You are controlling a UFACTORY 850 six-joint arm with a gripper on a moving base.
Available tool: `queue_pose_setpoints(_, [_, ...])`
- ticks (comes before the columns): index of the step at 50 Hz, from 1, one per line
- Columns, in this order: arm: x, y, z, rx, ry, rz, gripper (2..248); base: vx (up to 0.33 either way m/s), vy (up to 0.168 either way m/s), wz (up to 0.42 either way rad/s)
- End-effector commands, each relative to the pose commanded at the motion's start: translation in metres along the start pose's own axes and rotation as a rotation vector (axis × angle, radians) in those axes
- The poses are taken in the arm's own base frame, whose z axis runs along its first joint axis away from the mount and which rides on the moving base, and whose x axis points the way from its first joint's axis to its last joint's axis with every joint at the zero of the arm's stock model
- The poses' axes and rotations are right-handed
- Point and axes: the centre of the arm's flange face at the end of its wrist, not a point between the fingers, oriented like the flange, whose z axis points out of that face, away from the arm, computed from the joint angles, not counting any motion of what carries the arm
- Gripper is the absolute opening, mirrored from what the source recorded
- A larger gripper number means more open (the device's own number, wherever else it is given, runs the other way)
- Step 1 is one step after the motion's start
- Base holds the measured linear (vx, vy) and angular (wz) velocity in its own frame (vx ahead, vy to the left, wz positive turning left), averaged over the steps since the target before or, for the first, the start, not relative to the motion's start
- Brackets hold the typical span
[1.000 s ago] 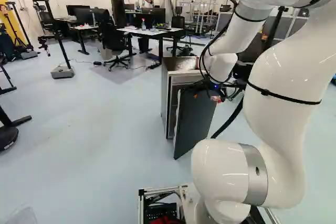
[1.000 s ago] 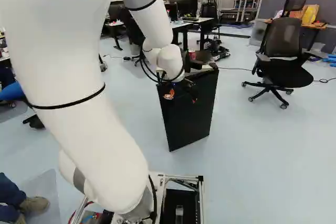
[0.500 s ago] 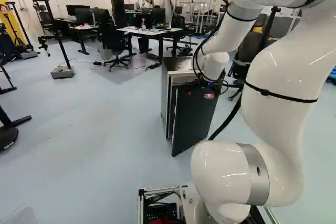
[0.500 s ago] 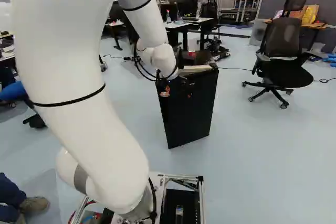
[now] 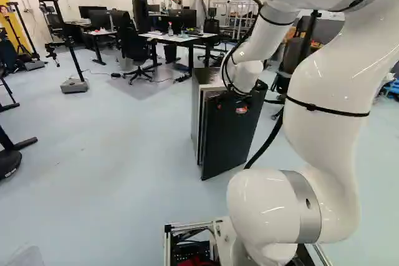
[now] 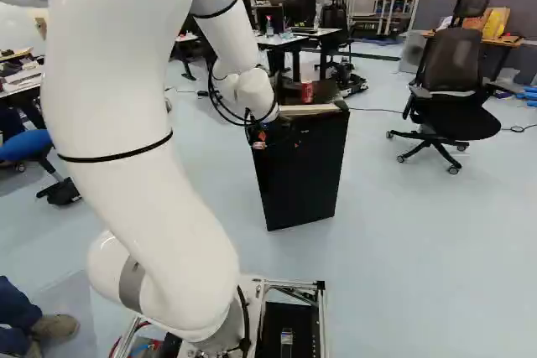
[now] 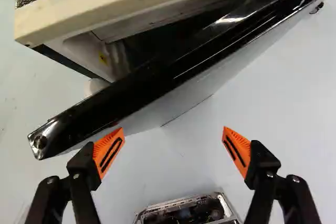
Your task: Grab a drink from the fridge
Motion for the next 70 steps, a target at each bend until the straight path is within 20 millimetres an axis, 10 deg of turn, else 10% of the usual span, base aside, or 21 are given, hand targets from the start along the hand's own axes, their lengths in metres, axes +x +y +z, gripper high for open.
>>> queue_pose_setpoints(70, [0.041,-0.049,0.028,0.046,0.046,-0.073,247,0.0,0.0,0.0])
